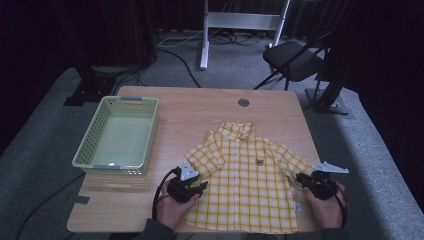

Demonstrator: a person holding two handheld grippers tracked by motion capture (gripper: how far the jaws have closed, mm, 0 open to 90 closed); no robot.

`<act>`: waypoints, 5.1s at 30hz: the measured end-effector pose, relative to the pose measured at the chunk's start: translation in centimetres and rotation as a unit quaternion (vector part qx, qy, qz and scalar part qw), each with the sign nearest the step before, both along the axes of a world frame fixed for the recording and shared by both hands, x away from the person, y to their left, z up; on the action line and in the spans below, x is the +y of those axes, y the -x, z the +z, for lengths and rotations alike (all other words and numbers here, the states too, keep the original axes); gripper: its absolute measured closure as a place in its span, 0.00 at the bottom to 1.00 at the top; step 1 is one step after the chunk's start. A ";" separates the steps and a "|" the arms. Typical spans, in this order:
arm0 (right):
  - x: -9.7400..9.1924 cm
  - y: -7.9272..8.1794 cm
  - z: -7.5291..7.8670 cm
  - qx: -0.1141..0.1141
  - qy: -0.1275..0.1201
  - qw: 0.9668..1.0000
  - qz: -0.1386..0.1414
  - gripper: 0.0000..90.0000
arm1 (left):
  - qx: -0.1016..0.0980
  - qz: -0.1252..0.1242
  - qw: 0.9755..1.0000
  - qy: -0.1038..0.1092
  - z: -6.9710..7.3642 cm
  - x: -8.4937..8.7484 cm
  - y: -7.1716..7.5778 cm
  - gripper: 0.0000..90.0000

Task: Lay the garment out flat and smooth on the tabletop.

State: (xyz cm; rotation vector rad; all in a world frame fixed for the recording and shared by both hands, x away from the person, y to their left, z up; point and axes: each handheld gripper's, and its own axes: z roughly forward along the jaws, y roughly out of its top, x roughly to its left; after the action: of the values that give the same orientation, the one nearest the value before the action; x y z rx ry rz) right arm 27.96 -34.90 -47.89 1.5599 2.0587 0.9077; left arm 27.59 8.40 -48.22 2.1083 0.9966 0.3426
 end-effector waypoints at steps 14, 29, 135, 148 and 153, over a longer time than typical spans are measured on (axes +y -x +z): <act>-2.4 0.9 1.5 -0.019 -0.008 0.999 -0.033 0.79 | 0.007 0.026 1.000 0.000 0.1 1.1 0.2 0.65; -3.4 0.7 0.8 -0.005 0.030 0.997 -0.069 0.70 | 0.010 0.038 0.999 0.002 0.2 2.0 0.3 0.65; 4.3 -0.4 -0.4 -0.023 0.017 0.998 0.062 0.55 | 0.040 0.115 0.992 -0.016 0.9 2.3 -9.1 0.51; 4.3 -0.3 -0.5 -0.026 0.015 0.998 0.062 0.54 | 0.046 0.106 0.993 -0.022 1.0 2.5 -8.2 0.76; 4.3 -0.3 -0.5 -0.027 0.016 0.998 0.062 0.54 | 0.044 0.105 0.993 -0.025 1.1 2.7 -7.5 0.81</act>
State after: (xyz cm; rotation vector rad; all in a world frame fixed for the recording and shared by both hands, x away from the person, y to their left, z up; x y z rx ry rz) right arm 28.25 -30.59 -48.37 1.3886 2.1406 0.9461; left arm 35.08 11.12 -47.17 2.0812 1.2792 0.3852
